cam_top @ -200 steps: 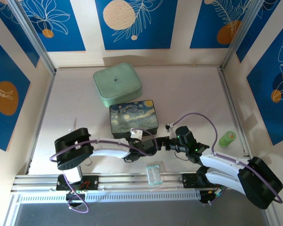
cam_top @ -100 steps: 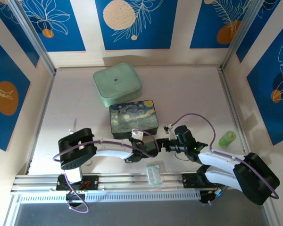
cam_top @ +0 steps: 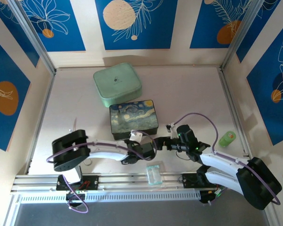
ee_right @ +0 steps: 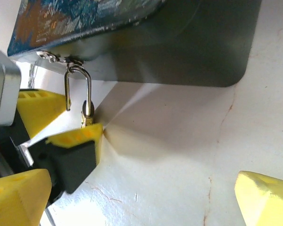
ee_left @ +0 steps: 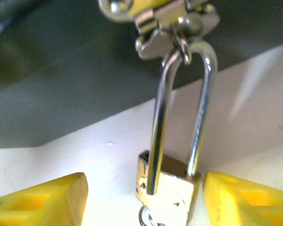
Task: Unlock the padlock with the key
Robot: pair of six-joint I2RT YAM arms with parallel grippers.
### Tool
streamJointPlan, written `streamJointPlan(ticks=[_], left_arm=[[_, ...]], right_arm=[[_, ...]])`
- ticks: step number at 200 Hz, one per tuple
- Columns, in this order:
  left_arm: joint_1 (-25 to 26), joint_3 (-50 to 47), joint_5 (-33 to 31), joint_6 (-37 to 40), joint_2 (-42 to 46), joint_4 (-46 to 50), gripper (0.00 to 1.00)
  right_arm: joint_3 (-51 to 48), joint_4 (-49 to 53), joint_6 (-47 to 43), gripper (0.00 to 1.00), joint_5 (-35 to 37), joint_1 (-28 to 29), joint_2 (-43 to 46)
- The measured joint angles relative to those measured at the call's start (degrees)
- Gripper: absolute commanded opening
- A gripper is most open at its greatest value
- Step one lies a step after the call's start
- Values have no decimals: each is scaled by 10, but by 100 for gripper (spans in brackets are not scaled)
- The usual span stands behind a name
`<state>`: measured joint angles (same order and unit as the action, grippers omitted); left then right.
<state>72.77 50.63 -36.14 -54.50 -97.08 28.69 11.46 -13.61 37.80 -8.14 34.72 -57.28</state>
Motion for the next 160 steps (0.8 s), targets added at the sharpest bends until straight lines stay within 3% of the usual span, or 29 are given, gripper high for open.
streamJointPlan(ticks=[60,107,160], left_arm=[[-91,-132,156,114,129,-163,63],[-169,-210,273,176,173,-289,51],[-178,-217,306,224,170,-337,52]], right_arm=[[0,2,0,100,0,-4,1],[0,2,0,100,0,-4,0],[0,1,0,100,0,-3,-3]])
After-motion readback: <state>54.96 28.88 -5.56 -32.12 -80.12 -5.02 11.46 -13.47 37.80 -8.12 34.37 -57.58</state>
